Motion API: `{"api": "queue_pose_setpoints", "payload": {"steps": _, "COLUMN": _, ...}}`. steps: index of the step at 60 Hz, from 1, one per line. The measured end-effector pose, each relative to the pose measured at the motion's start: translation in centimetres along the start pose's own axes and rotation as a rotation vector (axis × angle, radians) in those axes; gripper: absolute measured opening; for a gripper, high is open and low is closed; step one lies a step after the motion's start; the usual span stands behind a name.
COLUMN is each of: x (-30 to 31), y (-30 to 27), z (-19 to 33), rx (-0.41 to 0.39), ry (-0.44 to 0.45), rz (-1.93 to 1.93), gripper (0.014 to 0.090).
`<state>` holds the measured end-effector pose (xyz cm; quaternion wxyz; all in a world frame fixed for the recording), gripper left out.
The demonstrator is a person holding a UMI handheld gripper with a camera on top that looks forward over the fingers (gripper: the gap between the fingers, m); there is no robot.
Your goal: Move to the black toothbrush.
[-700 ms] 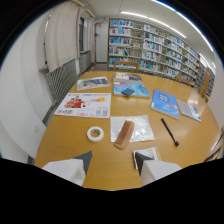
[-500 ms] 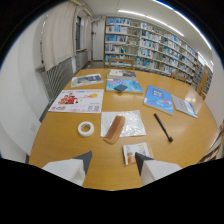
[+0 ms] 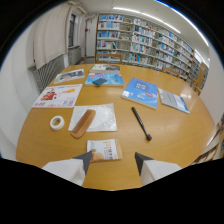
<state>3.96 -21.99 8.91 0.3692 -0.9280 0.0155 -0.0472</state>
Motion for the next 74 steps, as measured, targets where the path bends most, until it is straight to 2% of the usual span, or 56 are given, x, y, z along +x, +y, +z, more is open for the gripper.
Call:
{"api": "queue_pose_setpoints", "payload": {"steps": 26, "x": 5.6, "y": -3.9, "z": 8.7, "rx": -0.026, "ry": -0.071, "rz": -0.059, "gripper": 0.0844}}
{"api": "queue_pose_setpoints", "payload": {"steps": 49, "x": 8.6, "y": -7.3, "z": 16.7, "rx": -0.025, "ry": -0.079, "rz": -0.085, "gripper": 0.0845}}
{"api": "queue_pose_setpoints", "payload": {"steps": 74, "x": 9.6, "y": -8.1, "z": 18.8, "rx": -0.033, "ry": -0.091, "rz": -0.065, "gripper": 0.0845}}
